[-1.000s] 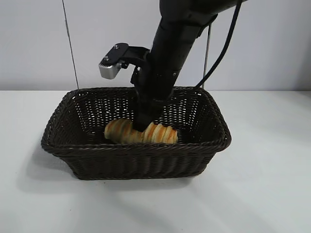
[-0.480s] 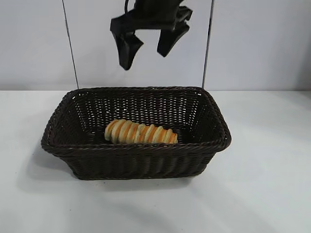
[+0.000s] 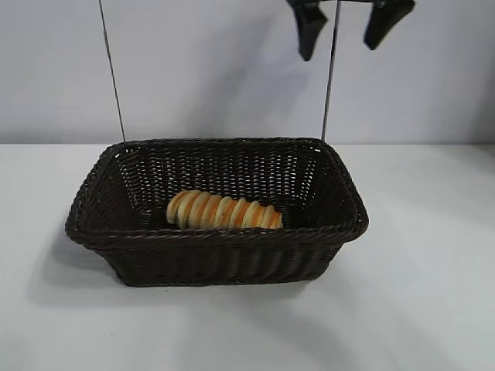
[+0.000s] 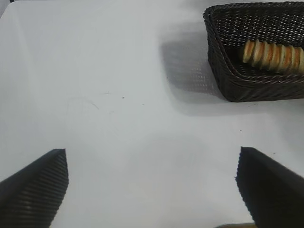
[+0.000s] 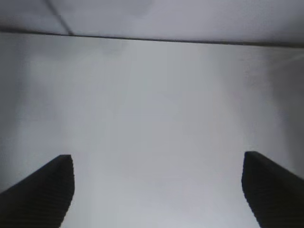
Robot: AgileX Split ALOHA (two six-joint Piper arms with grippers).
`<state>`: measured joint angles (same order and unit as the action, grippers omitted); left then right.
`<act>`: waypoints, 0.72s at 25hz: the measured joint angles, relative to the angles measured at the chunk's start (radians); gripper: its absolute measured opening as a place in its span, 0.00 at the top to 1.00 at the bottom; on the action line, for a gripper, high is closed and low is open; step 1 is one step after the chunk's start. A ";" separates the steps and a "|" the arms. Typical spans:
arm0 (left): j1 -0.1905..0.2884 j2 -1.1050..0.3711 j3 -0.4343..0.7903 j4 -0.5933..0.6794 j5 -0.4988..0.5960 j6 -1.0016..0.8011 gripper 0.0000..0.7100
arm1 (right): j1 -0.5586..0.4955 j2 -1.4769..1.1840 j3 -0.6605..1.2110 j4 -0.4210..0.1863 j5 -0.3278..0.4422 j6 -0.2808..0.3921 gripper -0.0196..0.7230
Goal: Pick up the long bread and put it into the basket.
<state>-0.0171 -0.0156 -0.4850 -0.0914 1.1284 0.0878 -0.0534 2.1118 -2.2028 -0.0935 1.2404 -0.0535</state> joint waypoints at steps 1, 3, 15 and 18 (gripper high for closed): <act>0.000 0.000 0.000 0.000 0.000 0.000 0.02 | -0.029 -0.016 0.015 0.005 0.001 -0.001 0.08; 0.000 0.000 0.000 0.000 0.000 0.000 0.02 | -0.071 -0.063 0.045 0.022 0.003 -0.002 0.08; 0.000 0.000 0.000 0.000 0.000 0.000 0.02 | -0.126 -0.712 0.351 0.109 0.018 -0.003 0.08; 0.000 0.000 0.000 0.000 0.000 0.000 0.02 | -0.126 -0.926 0.478 0.109 0.021 -0.003 0.08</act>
<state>-0.0171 -0.0156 -0.4850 -0.0914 1.1284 0.0878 -0.1791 1.1854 -1.7251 0.0152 1.2612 -0.0569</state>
